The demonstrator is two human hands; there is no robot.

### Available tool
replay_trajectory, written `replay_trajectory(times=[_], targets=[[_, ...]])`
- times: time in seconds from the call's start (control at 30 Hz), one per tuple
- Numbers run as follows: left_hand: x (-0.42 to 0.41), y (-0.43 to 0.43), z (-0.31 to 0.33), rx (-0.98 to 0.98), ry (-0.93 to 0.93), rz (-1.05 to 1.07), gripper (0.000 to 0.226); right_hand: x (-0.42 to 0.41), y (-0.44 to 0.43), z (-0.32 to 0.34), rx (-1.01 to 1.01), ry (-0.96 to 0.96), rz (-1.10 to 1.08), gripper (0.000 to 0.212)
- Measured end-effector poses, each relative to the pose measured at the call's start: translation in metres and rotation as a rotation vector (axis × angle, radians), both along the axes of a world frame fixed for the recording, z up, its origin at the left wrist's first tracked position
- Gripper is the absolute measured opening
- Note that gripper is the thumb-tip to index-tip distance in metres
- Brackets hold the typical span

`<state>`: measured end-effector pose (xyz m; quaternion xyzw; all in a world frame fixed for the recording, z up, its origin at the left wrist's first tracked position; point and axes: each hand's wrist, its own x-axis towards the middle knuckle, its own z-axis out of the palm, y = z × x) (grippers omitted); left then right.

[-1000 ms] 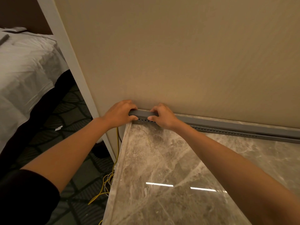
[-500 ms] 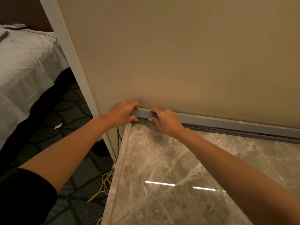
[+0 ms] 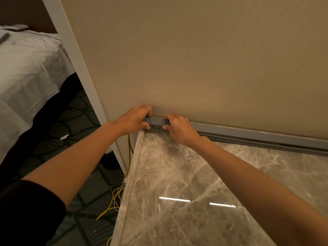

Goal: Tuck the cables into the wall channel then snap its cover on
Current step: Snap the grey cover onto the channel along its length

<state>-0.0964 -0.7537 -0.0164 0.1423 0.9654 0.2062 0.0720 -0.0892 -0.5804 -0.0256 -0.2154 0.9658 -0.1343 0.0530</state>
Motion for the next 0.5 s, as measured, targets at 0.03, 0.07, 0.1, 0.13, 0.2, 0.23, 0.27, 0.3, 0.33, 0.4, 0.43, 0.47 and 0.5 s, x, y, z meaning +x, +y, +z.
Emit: replay_trajectory(times=[0.03,0.07,0.1,0.13,0.2,0.23,0.27,0.3,0.33,0.4,0.43,0.47,0.5], targets=[[-0.001,0.0,0.0,-0.004,-0.006,-0.007,0.029,-0.001,0.0,0.0,-0.009,-0.007,-0.006,0.029],[-0.001,0.001,0.0,-0.006,-0.011,-0.011,0.028,-0.002,0.0,-0.001,-0.024,-0.014,-0.013,0.03],[-0.002,0.001,0.0,-0.01,-0.012,-0.012,0.025,-0.003,0.0,-0.001,-0.045,-0.025,-0.023,0.03],[-0.003,0.002,0.0,-0.021,-0.009,-0.013,0.025,-0.005,0.0,-0.001,-0.074,-0.037,-0.036,0.03],[-0.006,0.002,0.001,-0.064,-0.014,-0.016,0.031,-0.008,0.0,-0.001,-0.128,-0.063,-0.064,0.031],[-0.007,0.003,0.002,-0.08,-0.017,-0.014,0.031,-0.009,0.0,-0.002,-0.144,-0.075,-0.072,0.032],[-0.008,0.003,0.002,-0.093,-0.018,-0.013,0.031,-0.01,0.0,-0.002,-0.156,-0.088,-0.079,0.033],[-0.009,0.003,0.002,-0.104,-0.018,-0.015,0.03,-0.011,0.0,-0.003,-0.171,-0.1,-0.086,0.033],[-0.009,0.003,0.002,-0.113,-0.02,-0.02,0.03,-0.012,0.0,-0.004,-0.185,-0.106,-0.093,0.032],[-0.009,0.004,0.002,-0.13,-0.024,-0.032,0.028,-0.013,0.001,-0.005,-0.192,-0.11,-0.093,0.032],[-0.009,0.004,0.002,-0.143,-0.026,-0.04,0.027,-0.014,0.0,-0.006,-0.187,-0.106,-0.088,0.032],[-0.01,0.004,0.002,-0.16,-0.027,-0.049,0.026,-0.015,0.0,-0.006,-0.18,-0.095,-0.079,0.032],[-0.01,0.004,0.002,-0.177,-0.027,-0.057,0.025,-0.015,0.0,-0.006,-0.173,-0.086,-0.069,0.032]])
